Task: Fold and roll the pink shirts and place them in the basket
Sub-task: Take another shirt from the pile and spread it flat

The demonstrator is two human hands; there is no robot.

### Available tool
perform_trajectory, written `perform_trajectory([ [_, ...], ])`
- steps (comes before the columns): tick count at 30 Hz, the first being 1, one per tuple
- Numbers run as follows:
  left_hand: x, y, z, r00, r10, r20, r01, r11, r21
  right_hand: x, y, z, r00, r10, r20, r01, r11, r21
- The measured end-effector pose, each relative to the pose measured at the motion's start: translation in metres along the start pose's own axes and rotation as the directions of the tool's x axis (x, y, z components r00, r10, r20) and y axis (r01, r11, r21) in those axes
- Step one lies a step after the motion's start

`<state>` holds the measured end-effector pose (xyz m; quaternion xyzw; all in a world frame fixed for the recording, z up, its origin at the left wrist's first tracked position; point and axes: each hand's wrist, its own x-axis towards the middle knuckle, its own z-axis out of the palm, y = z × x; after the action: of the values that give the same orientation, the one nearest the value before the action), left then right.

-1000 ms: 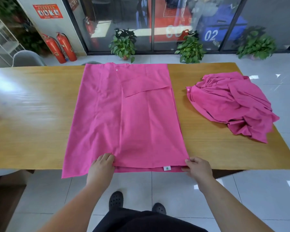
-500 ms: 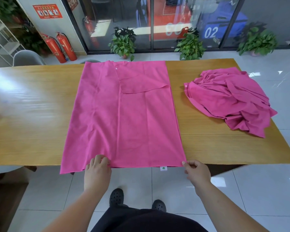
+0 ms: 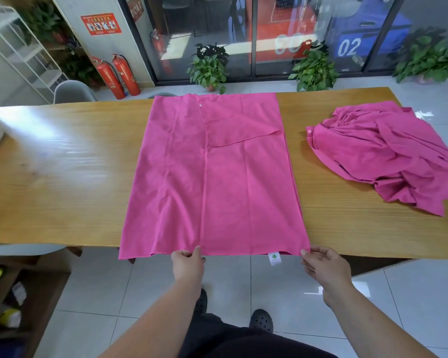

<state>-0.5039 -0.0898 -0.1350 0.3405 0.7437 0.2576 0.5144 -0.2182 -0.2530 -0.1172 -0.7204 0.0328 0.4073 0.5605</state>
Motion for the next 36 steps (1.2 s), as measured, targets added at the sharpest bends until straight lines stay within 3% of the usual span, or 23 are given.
perform_trajectory([
  [7, 0.002, 0.000, 0.001, 0.983, 0.092, -0.159, -0.091, 0.996, 0.019, -0.001, 0.003, -0.003, 0.981, -0.196, -0.002, 0.191, 0.955, -0.228],
  [10, 0.005, -0.005, -0.002, 0.974, 0.146, -0.174, -0.132, 0.987, 0.091, -0.006, 0.001, -0.003, 0.929, -0.364, 0.073, 0.354, 0.810, -0.468],
  [12, 0.006, -0.007, -0.005, 0.971, 0.178, -0.159, -0.158, 0.979, 0.129, -0.006, 0.000, 0.000, 0.908, -0.395, 0.142, 0.407, 0.743, -0.532],
  [17, 0.002, -0.002, -0.008, 0.972, 0.193, -0.135, -0.184, 0.980, 0.079, -0.005, -0.005, 0.003, 0.919, -0.370, 0.138, 0.386, 0.765, -0.516],
  [24, -0.009, 0.003, -0.009, 0.989, 0.148, 0.009, -0.143, 0.968, -0.207, -0.011, 0.003, 0.006, 0.952, -0.284, 0.116, 0.307, 0.856, -0.416],
  [28, -0.007, 0.004, -0.012, 0.980, 0.197, 0.020, -0.191, 0.965, -0.181, -0.012, -0.003, 0.008, 0.946, -0.294, 0.135, 0.323, 0.864, -0.387],
  [36, -0.001, 0.011, -0.010, 0.972, 0.231, 0.044, -0.216, 0.951, -0.220, -0.003, -0.012, 0.012, 0.976, -0.163, 0.146, 0.207, 0.905, -0.371],
])
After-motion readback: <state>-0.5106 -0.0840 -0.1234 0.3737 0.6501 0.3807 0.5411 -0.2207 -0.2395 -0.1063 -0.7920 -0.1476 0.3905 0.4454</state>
